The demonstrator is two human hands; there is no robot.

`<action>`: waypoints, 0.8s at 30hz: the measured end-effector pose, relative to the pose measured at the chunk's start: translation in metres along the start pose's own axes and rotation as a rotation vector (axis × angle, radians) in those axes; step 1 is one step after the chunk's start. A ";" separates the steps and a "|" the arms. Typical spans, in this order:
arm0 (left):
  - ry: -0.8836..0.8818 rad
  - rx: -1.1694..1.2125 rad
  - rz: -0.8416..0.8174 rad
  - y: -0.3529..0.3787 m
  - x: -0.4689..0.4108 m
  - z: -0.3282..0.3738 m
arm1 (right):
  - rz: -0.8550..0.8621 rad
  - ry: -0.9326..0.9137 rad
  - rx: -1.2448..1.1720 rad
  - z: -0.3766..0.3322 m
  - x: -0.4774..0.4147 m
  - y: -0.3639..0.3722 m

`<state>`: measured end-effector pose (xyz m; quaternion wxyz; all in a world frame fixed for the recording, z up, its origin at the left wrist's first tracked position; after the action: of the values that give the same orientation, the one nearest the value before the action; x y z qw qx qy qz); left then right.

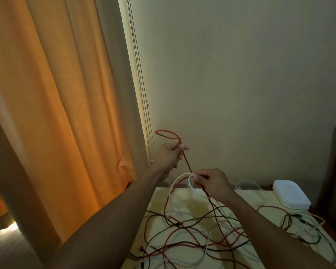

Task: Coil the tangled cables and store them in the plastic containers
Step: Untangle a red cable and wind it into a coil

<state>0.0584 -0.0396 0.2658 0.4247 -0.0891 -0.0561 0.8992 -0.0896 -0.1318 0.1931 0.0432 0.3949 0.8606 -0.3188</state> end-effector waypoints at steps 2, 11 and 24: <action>0.009 0.046 0.067 -0.019 -0.005 0.006 | -0.042 -0.037 0.130 0.008 0.002 -0.004; 0.122 0.142 0.337 -0.115 -0.020 0.040 | -0.170 0.142 0.419 0.090 0.026 -0.040; 0.061 0.158 -0.066 -0.046 -0.010 0.074 | -0.231 -0.008 0.029 -0.012 -0.009 0.039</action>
<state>0.0841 -0.0201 0.3480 0.4615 -0.0809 0.0248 0.8831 -0.0540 -0.1114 0.1856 0.0037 0.2924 0.8955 -0.3356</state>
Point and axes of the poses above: each hand's wrist, its own x-axis away from the middle knuckle, its own y-axis out of the palm, z = x × y, the point moved 5 cm from there along -x, towards the middle knuckle, and after that the axes turned 5 degrees about -y, right-handed, at the moved point
